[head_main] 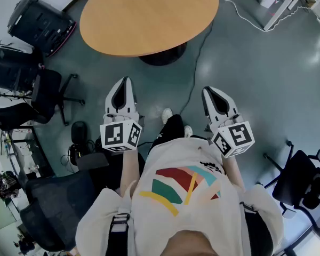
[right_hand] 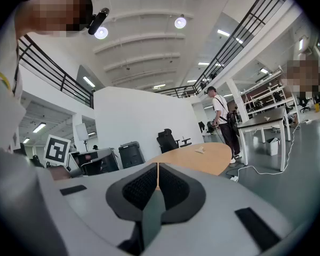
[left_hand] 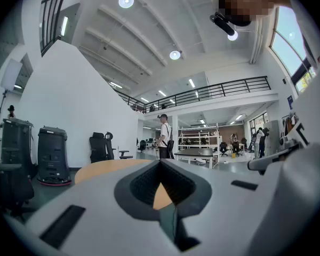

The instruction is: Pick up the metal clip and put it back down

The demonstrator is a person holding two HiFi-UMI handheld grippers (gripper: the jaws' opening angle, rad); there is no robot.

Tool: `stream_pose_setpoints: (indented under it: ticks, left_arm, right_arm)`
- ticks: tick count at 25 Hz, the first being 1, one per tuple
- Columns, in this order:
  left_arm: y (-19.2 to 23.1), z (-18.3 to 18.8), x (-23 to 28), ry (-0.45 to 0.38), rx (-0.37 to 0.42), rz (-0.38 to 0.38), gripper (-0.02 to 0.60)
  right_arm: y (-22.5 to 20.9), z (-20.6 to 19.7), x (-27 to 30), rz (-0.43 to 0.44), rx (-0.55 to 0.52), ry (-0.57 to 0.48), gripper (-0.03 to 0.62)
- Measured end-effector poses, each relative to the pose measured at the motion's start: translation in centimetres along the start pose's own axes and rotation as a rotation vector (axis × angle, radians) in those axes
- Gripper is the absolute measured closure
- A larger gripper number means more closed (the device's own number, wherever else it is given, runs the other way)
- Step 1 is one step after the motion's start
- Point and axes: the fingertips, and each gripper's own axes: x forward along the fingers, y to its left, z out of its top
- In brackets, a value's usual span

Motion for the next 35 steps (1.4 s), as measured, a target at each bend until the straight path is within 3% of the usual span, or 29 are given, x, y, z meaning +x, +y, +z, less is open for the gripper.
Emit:
stream_pose_setpoints:
  ticks: [6, 11, 20, 23, 26, 31, 35]
  left_arm:
    - [3.7, -1.1, 4.4, -0.009, -0.018, 0.009, 0.538]
    - [9.2, -1.8, 12.9, -0.022, -0.059, 0.009, 0.538]
    - [20.0, 3.7, 36.3, -0.066, -0.041, -0.11, 0.538]
    - [24.1, 4.5, 43.0, -0.068, -0.027, -0.142, 0.538]
    - [27.4, 2.9, 47.3, -0.011, -0.062, -0.174, 0.538]
    - [28.7, -0.8, 52.9, 0.083, -0.132, -0.21, 0.538]
    - [26.9, -2.6, 56.9, 0.106, -0.146, -0.236, 0.538]
  right_arm:
    - [-1.4, -0.2, 5.2, 0.008, -0.024, 0.019, 0.579]
    - [-4.8, 1.0, 13.8, -0.036, -0.033, 0.026, 0.579]
    - [-10.5, 9.8, 38.2, -0.051, -0.022, -0.006, 0.579]
    - [-10.7, 11.1, 46.5, -0.039, -0.032, 0.049, 0.579]
    - [-10.8, 9.9, 52.6, -0.033, 0.003, 0.14, 0.579]
    - [-12.1, 8.4, 58.3, -0.001, 0.088, 0.196, 0.577]
    - [-15.1, 7.6, 60.9, 0.001, 0.118, 0.213, 0.577]
